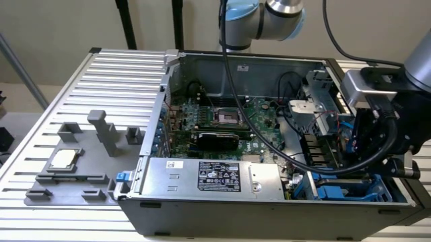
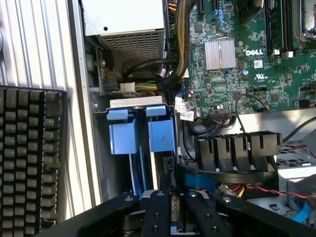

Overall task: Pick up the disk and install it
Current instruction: 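Insert the first disk wire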

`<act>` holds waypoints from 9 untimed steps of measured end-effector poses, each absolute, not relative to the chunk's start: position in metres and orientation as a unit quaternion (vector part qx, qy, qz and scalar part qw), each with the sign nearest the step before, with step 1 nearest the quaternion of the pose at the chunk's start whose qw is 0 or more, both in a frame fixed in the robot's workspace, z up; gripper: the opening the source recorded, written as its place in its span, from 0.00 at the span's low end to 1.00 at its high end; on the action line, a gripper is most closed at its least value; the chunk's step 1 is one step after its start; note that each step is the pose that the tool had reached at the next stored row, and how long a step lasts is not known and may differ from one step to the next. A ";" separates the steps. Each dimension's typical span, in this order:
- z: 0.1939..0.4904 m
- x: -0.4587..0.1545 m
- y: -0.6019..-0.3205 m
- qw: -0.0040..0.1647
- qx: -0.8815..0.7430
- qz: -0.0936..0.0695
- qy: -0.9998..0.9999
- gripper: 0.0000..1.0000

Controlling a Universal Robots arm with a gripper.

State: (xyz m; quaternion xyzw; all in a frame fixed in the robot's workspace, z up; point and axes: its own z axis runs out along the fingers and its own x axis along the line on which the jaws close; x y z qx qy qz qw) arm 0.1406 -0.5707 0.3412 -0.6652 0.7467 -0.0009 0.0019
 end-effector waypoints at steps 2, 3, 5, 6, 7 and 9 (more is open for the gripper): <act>0.340 0.141 -0.571 0.002 -0.666 -0.001 0.746 0.16; 0.340 0.141 -0.571 0.002 -0.666 -0.001 0.746 0.16; 0.340 0.141 -0.571 0.003 -0.667 -0.001 0.745 0.16; 0.339 0.141 -0.571 0.003 -0.667 -0.002 0.745 0.16; 0.339 0.141 -0.571 0.003 -0.668 -0.002 0.744 0.16; 0.338 0.141 -0.571 0.003 -0.669 -0.002 0.744 0.16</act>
